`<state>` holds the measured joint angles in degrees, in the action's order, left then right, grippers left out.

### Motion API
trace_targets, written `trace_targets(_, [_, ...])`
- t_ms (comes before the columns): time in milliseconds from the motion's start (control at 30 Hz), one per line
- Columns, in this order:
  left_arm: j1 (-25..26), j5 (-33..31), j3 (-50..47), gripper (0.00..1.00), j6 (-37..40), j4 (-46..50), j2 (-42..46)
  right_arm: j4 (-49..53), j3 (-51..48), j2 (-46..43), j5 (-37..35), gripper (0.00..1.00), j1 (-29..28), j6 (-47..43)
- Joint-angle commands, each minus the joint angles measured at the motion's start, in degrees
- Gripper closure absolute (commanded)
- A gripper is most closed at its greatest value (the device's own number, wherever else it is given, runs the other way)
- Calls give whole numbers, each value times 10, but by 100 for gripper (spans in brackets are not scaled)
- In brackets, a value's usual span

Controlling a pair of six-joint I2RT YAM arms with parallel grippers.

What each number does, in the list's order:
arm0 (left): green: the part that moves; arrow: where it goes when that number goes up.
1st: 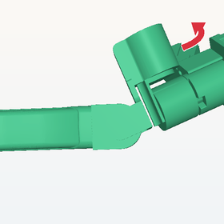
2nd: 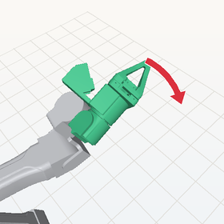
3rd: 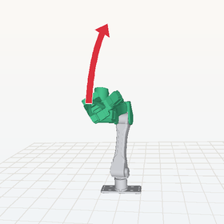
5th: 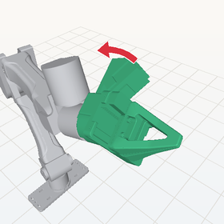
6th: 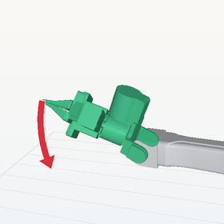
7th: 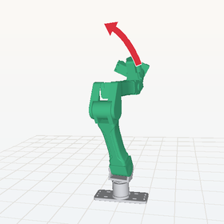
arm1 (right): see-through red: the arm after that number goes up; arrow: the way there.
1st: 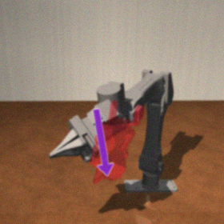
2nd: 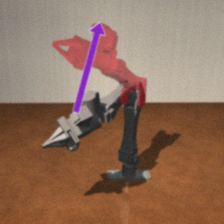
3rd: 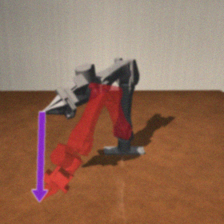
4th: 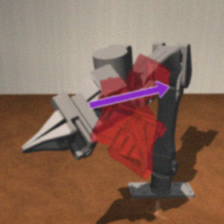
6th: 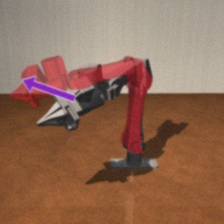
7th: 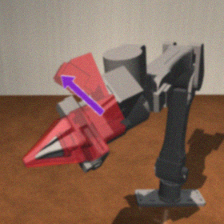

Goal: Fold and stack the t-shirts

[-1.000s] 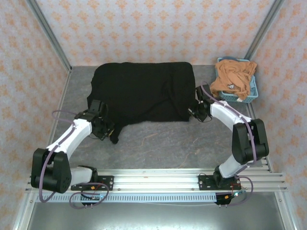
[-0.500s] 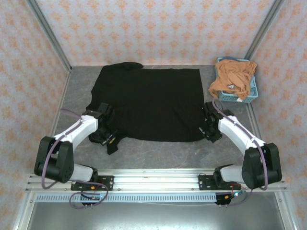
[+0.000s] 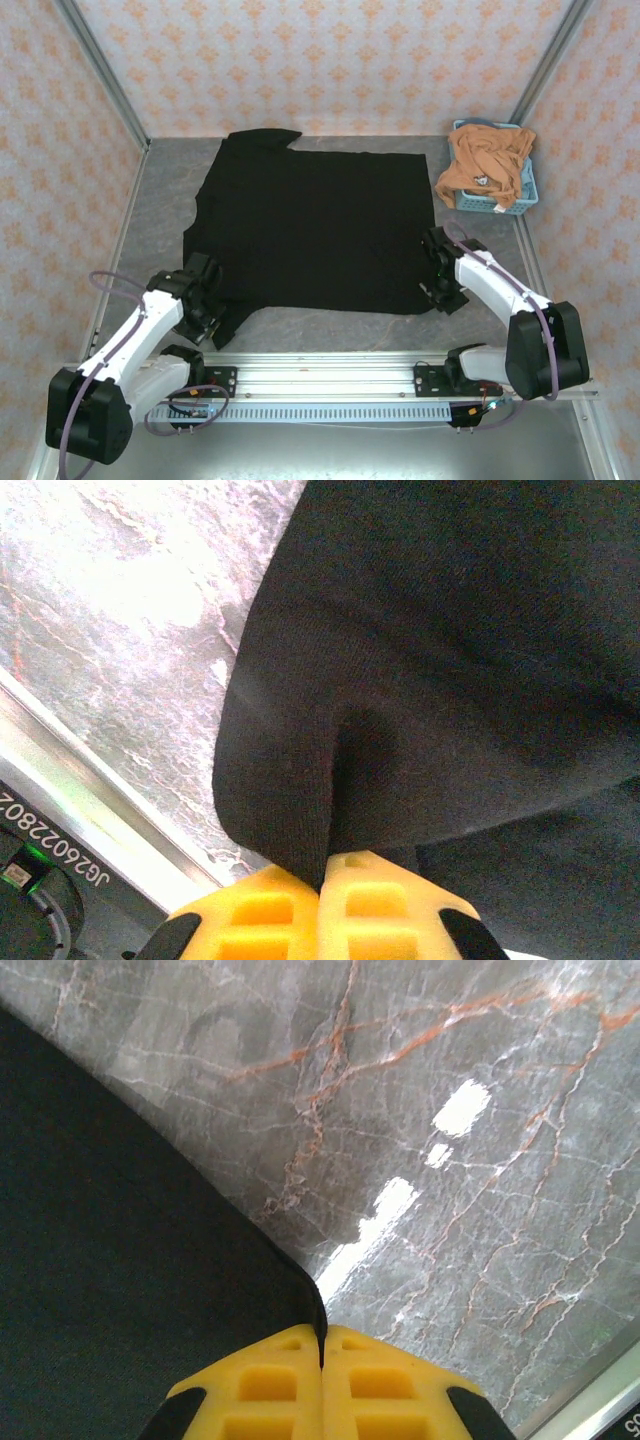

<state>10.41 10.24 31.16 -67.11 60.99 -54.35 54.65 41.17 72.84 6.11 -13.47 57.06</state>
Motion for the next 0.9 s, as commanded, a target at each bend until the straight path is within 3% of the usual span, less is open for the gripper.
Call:
trace_targets(0, [2,-12,-1,100,-15,32,10,45,2,-5,-52,100,-2,10])
trace_targets(167, [2,-23,19,100,-14,48,11,55,15,-11,-56,100,8,-8])
trace_targets(400, [2,-107,96,100,-18,144,55,109,59,-46,-73,100,7,-19])
trace_targets(600, [2,-90,106,100,-36,184,89,157,74,-81,-65,100,8,-4])
trace_targets(867, [2,-87,124,100,-13,73,82,136,55,-85,-36,100,8,15])
